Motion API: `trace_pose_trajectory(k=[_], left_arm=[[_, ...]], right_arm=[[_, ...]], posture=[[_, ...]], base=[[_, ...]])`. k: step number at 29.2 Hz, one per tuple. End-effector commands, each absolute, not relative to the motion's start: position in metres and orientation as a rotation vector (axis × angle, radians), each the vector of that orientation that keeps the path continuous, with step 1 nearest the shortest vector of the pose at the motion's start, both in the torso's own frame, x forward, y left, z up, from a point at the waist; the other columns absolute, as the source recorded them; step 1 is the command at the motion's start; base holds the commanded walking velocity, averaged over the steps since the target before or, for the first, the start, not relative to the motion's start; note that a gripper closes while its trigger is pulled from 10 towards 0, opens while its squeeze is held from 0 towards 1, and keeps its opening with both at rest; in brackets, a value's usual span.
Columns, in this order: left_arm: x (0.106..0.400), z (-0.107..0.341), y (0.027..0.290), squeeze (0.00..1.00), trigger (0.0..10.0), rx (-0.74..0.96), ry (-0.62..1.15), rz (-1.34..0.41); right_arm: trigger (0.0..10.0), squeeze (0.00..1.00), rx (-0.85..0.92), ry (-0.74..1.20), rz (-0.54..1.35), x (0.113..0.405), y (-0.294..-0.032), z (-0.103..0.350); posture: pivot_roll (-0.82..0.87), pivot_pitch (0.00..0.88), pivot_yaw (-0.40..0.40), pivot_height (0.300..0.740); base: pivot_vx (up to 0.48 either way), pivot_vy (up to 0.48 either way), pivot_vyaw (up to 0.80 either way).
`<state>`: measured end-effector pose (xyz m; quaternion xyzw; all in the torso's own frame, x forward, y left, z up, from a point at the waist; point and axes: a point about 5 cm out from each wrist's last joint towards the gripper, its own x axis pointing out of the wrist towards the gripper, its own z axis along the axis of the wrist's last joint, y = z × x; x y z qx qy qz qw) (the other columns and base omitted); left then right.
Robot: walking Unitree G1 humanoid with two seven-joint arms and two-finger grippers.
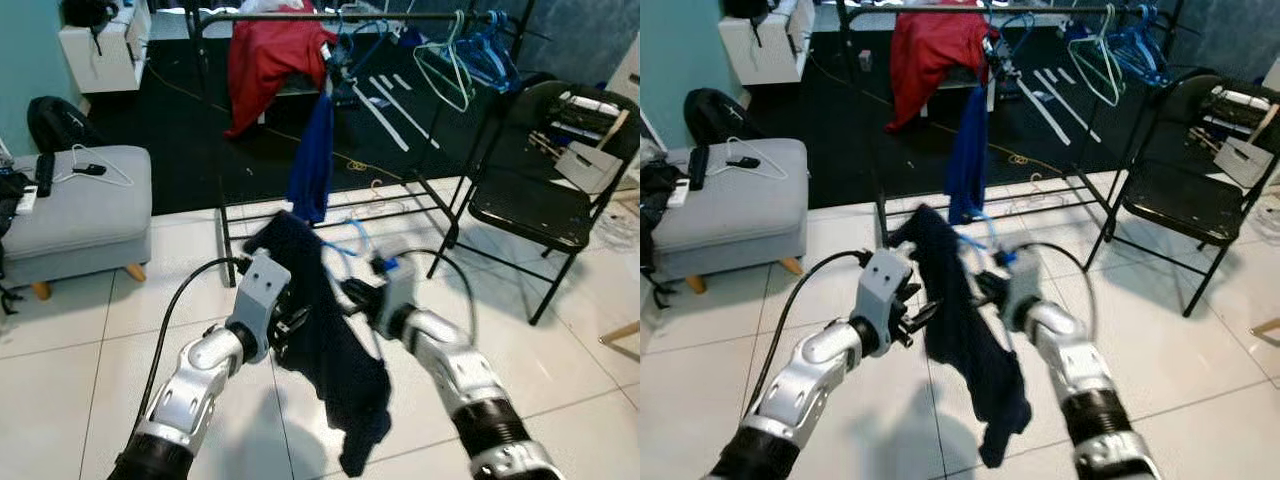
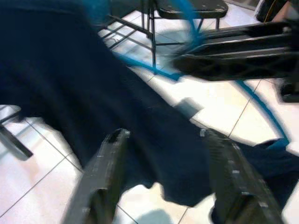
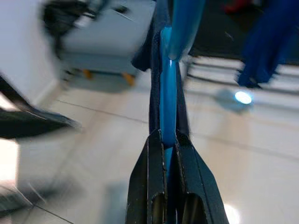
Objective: Hang hanger
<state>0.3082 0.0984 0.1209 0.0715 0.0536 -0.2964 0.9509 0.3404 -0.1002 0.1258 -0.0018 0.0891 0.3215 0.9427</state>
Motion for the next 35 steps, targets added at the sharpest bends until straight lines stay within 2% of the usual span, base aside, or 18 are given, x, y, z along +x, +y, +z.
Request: trace_pose_trajectory(k=[1,4,8,12,13,21,26,31,35], left_arm=[[0.308,0.119,0.096,1.00,10.0,0.094,0.146,-0.596],[0.310,0.118,0.096,1.00,10.0,0.066,0.168,-0.570],[0.321,0.111,0.107,1.00,10.0,-0.032,0.263,-0.411],[0.326,0.113,0.112,1.00,10.0,-0.092,0.265,-0.373],[0.327,0.113,0.117,0.00,10.0,-0.100,0.257,-0.368],[0.327,0.112,0.122,0.00,10.0,-0.095,0.255,-0.352],[0.323,0.122,0.126,0.00,10.0,-0.158,0.162,-0.399],[0.319,0.125,0.132,0.00,10.0,-0.180,0.128,-0.420],[0.321,0.126,0.118,0.00,10.0,-0.197,0.143,-0.452]], right_arm=[[10.0,0.00,-0.016,0.182,0.690,0.341,-0.095,0.126],[10.0,0.00,-0.018,0.184,0.704,0.341,-0.092,0.127],[10.0,0.00,-0.004,0.189,0.754,0.338,-0.082,0.131],[10.0,0.00,-0.007,0.192,0.781,0.335,-0.079,0.132],[10.0,0.00,-0.033,0.199,0.785,0.334,-0.080,0.129],[10.0,0.00,-0.078,0.202,0.787,0.333,-0.083,0.127],[10.0,0.00,-0.190,0.213,0.744,0.335,-0.097,0.120],[10.0,0.00,-0.202,0.226,0.683,0.335,-0.111,0.118],[10.0,0.00,-0.184,0.215,0.670,0.335,-0.109,0.121]], posture=[[-0.05,0.075,-0.060,0.740],[-0.05,0.076,-0.060,0.740],[-0.05,0.075,-0.059,0.740],[-0.06,0.075,-0.054,0.740],[-0.06,0.075,-0.054,0.740],[-0.06,0.074,-0.053,0.740],[-0.06,0.078,-0.052,0.740],[-0.06,0.083,-0.050,0.740],[-0.07,0.087,-0.047,0.740]], base=[[0.000,0.000,0.00],[0.000,0.000,0.00],[0.000,0.000,0.00],[0.000,0.000,0.00],[0.000,0.000,0.00],[0.000,0.000,0.00],[0.000,0.000,0.00],[0.000,0.000,0.00],[0.000,0.000,0.00]])
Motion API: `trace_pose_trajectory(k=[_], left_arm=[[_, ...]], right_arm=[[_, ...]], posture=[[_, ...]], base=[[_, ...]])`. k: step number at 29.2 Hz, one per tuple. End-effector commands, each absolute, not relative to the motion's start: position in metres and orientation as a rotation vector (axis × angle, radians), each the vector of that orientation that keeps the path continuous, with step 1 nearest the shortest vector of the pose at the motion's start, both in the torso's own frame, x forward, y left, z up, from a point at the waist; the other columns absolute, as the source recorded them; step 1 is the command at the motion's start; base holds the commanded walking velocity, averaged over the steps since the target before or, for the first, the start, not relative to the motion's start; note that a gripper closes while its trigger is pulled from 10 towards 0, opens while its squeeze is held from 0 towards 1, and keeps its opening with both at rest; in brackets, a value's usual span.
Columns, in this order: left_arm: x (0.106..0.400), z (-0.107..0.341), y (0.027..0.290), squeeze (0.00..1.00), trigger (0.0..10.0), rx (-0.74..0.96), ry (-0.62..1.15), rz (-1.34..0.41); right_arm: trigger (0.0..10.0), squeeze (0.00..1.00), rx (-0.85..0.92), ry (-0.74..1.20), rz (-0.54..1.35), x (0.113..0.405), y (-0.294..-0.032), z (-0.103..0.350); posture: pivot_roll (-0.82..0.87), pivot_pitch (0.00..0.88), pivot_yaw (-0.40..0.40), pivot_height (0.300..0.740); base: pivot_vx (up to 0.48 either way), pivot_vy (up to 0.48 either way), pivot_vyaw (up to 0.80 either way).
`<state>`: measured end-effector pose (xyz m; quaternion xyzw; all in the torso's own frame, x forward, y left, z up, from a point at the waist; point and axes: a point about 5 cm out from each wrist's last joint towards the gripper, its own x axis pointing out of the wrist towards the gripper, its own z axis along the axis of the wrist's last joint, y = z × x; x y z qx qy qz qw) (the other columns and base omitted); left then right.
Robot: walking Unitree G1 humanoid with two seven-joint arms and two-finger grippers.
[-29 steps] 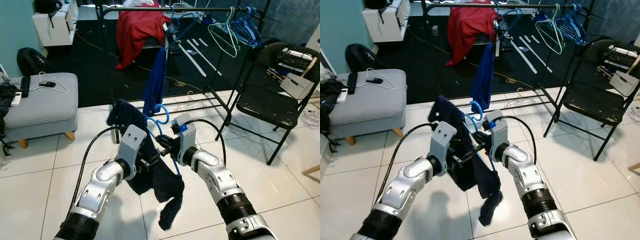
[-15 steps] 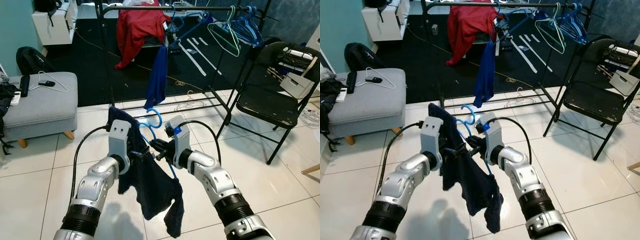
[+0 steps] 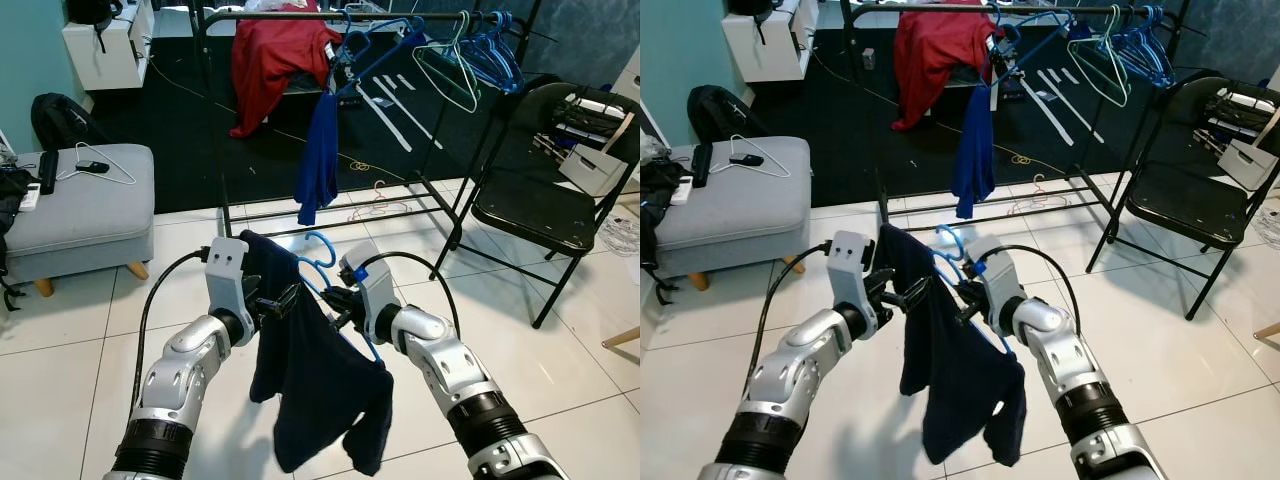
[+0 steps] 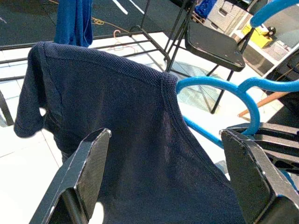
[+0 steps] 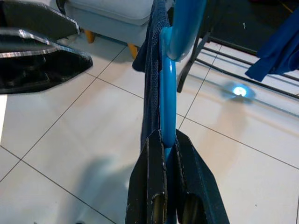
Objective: Hang hanger
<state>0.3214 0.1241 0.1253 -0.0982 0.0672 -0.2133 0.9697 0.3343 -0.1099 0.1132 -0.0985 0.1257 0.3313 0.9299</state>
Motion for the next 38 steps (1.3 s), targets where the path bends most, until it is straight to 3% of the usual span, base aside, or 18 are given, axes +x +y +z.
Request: trace_pose_trajectory(k=[1,14,27,38], left_arm=[[0.321,0.126,0.118,0.00,10.0,-0.197,0.143,-0.452],[0.331,0.114,0.106,0.00,10.0,-0.123,0.229,-0.436],[0.345,0.131,0.114,0.00,10.0,-0.260,0.166,-0.362],[0.351,0.123,0.114,0.00,10.0,-0.243,0.195,-0.312]], right_arm=[[10.0,0.00,-0.184,0.215,0.670,0.335,-0.109,0.121],[10.0,0.00,-0.150,0.178,0.693,0.337,-0.092,0.132],[10.0,0.00,-0.152,0.203,0.716,0.330,-0.086,0.122],[10.0,0.00,-0.150,0.205,0.730,0.327,-0.081,0.122]], posture=[[-0.07,0.087,-0.047,0.740],[-0.07,0.086,-0.047,0.740],[-0.07,0.069,-0.045,0.740],[-0.07,0.059,-0.044,0.740]], base=[[0.000,0.000,0.00],[0.000,0.000,0.00],[0.000,0.000,0.00],[0.000,0.000,0.00]])
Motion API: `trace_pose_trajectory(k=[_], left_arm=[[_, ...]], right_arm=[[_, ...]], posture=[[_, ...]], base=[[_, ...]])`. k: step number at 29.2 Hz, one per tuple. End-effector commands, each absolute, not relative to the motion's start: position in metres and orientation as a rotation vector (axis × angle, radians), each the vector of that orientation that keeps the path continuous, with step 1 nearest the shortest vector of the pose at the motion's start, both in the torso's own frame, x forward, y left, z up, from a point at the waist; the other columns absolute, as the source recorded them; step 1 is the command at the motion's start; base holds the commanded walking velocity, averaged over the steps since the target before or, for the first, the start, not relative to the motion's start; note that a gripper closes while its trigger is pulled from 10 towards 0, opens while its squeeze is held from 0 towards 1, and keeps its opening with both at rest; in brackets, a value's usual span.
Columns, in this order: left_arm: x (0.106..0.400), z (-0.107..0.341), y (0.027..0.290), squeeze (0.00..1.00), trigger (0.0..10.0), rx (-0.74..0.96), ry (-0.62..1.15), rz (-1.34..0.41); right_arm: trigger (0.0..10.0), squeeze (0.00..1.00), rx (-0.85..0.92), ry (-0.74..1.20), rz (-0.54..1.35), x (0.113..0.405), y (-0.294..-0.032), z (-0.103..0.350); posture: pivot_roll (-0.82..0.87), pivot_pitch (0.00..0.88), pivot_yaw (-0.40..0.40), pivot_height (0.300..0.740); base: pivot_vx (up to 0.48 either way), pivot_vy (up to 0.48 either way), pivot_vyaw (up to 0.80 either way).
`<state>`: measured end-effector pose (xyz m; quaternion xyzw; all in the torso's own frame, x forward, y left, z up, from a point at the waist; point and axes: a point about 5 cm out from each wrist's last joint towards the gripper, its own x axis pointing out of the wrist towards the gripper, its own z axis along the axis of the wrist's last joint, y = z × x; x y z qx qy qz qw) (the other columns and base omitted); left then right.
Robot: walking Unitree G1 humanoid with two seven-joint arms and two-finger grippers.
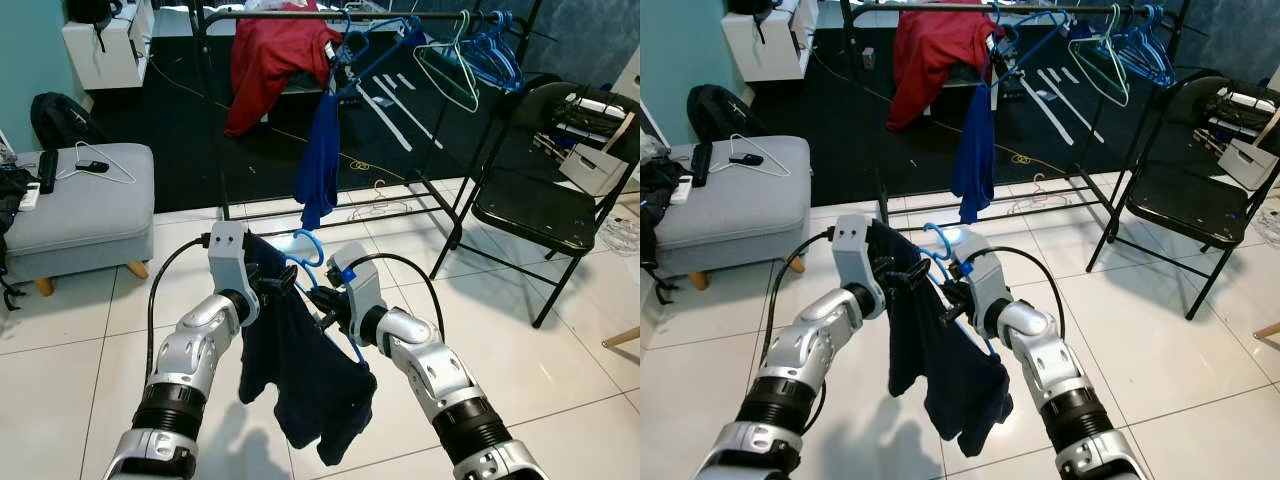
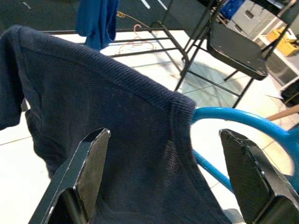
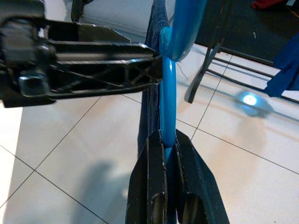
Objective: Hang hanger
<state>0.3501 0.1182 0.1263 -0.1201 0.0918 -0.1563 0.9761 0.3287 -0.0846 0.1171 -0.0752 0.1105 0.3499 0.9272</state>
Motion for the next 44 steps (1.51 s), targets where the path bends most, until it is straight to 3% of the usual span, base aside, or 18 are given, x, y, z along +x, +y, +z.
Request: trace_pose_trajectory(k=[1,17,18,19,21,22,28,29,34,35,40,41,43,44], left_arm=[[0.351,0.123,0.114,0.00,10.0,-0.241,0.196,-0.312],[0.355,0.118,0.117,0.00,10.0,-0.220,0.205,-0.262],[0.357,0.119,0.119,0.00,8.4,-0.214,0.200,-0.245],[0.358,0.120,0.122,0.00,1.1,-0.212,0.190,-0.229],[0.358,0.120,0.122,0.00,1.1,-0.212,0.190,-0.229],[0.360,0.122,0.124,0.00,0.0,-0.208,0.181,-0.218],[0.362,0.127,0.127,0.00,0.0,-0.196,0.165,-0.216],[0.361,0.129,0.125,0.00,3.9,-0.150,0.158,-0.262],[0.360,0.130,0.124,0.00,3.9,-0.137,0.157,-0.281],[0.358,0.130,0.121,0.00,10.0,-0.129,0.152,-0.316],[0.356,0.130,0.119,0.00,10.0,-0.141,0.152,-0.343],[0.354,0.129,0.120,1.00,10.0,-0.139,0.151,-0.347],[0.353,0.129,0.121,1.00,10.0,-0.140,0.151,-0.343],[0.353,0.128,0.123,0.00,10.0,-0.140,0.152,-0.334]], right_arm=[[10.0,0.00,-0.150,0.204,0.732,0.327,-0.081,0.122],[10.0,0.00,-0.136,0.202,0.745,0.324,-0.076,0.125],[10.0,0.00,-0.135,0.203,0.745,0.324,-0.076,0.125],[10.0,0.00,-0.134,0.204,0.746,0.323,-0.076,0.125],[10.0,0.00,-0.134,0.204,0.746,0.323,-0.076,0.125],[10.0,0.00,-0.134,0.205,0.746,0.323,-0.077,0.125],[10.0,0.00,-0.132,0.208,0.747,0.322,-0.076,0.125],[10.0,0.00,-0.135,0.212,0.745,0.323,-0.078,0.124],[10.0,0.00,-0.135,0.213,0.744,0.323,-0.079,0.124],[10.0,0.00,-0.137,0.216,0.740,0.323,-0.081,0.124],[10.0,0.00,-0.138,0.218,0.737,0.323,-0.082,0.124],[10.0,0.00,-0.140,0.219,0.735,0.323,-0.082,0.124],[10.0,0.00,-0.141,0.220,0.735,0.323,-0.082,0.124],[10.0,0.00,-0.141,0.221,0.735,0.323,-0.082,0.124]], posture=[[-0.07,0.059,-0.044,0.740],[-0.07,0.091,-0.042,0.740],[-0.07,0.091,-0.042,0.740],[-0.07,0.091,-0.042,0.740],[-0.07,0.091,-0.042,0.740],[-0.07,0.097,-0.042,0.740],[-0.07,0.100,-0.043,0.740],[-0.07,0.103,-0.042,0.740],[-0.07,0.103,-0.042,0.740],[-0.07,0.103,-0.042,0.740],[-0.07,0.105,-0.041,0.740],[-0.07,0.105,-0.042,0.740],[-0.07,0.105,-0.042,0.740],[-0.07,0.106,-0.043,0.740]], base=[[0.000,0.000,0.00],[0.000,0.000,0.00],[0.000,0.000,0.00],[0.000,0.000,0.00],[0.000,0.000,0.00],[0.000,0.000,0.00],[0.000,0.000,0.00],[0.000,0.000,0.00],[0.000,0.000,0.00],[0.000,0.000,0.00],[0.000,0.000,0.00],[0.000,0.000,0.00],[0.000,0.000,0.00],[0.000,0.000,0.00]])
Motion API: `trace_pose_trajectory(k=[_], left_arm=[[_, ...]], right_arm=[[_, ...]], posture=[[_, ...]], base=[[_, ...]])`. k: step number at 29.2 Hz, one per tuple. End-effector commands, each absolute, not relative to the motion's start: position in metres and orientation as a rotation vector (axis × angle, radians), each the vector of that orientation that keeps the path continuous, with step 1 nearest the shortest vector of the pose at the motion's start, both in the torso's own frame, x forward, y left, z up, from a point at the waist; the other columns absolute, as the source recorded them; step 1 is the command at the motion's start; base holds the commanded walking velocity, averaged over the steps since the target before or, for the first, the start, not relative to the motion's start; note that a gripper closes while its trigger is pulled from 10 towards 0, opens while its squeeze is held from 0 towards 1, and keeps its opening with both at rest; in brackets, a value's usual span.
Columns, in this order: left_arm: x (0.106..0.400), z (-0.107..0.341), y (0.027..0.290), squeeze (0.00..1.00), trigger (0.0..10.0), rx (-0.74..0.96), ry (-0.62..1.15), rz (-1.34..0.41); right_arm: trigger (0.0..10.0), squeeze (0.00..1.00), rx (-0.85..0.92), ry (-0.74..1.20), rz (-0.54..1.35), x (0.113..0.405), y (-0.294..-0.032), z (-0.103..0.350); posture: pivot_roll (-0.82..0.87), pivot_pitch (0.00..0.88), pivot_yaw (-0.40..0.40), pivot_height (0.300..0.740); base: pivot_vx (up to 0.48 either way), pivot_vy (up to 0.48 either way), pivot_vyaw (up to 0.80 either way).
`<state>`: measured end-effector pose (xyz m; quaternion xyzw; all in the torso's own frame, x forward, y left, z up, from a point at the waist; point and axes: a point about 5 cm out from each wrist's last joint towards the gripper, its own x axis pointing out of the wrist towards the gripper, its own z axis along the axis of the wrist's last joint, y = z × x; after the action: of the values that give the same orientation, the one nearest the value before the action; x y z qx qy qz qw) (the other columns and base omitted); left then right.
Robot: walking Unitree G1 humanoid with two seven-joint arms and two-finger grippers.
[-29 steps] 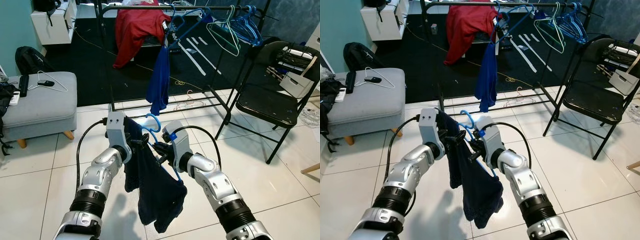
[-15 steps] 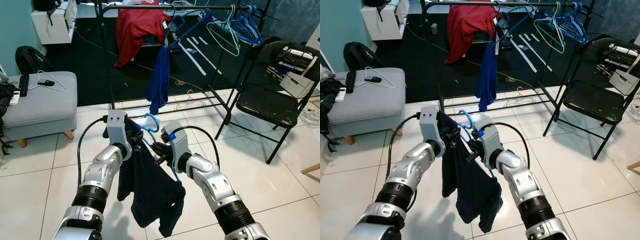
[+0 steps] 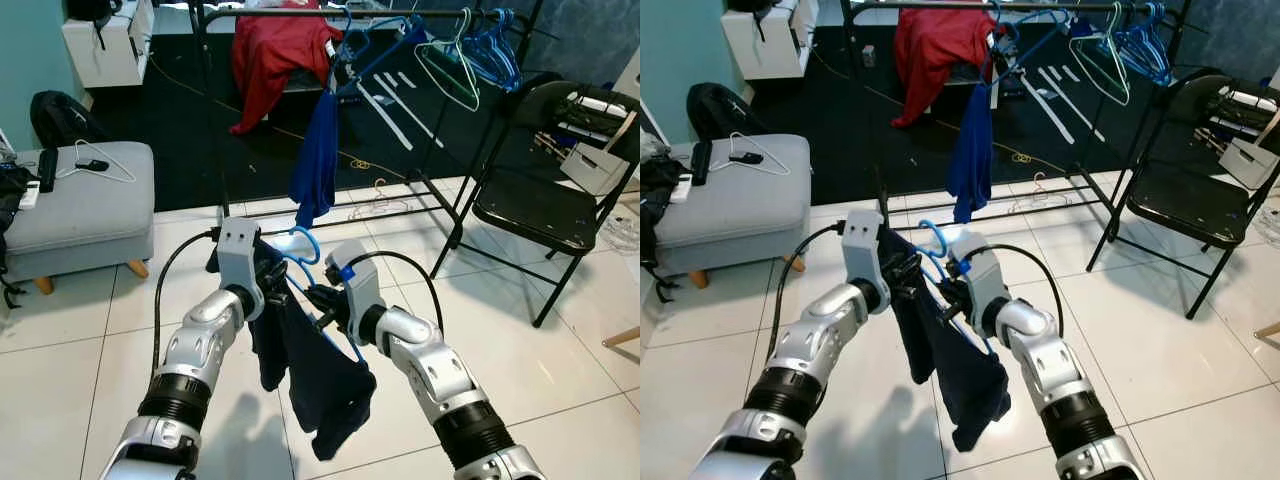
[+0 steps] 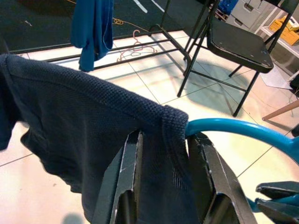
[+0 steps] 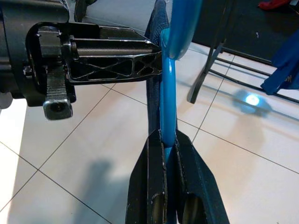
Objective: Hang hanger
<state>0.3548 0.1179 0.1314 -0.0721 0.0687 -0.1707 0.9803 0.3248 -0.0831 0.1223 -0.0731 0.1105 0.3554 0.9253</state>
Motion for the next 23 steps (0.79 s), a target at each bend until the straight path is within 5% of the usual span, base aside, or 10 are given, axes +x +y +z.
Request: trace_pose_trajectory(k=[1,23], left_arm=[[0.353,0.128,0.123,0.00,10.0,-0.140,0.152,-0.334],[0.343,0.122,0.129,0.00,10.0,-0.151,0.174,-0.410]], right_arm=[[10.0,0.00,-0.141,0.221,0.735,0.323,-0.082,0.124],[10.0,0.00,-0.153,0.230,0.725,0.324,-0.088,0.122]], posture=[[-0.07,0.106,-0.043,0.740],[-0.07,0.105,-0.043,0.740]], base=[[0.000,0.000,0.00],[0.000,0.000,0.00]])
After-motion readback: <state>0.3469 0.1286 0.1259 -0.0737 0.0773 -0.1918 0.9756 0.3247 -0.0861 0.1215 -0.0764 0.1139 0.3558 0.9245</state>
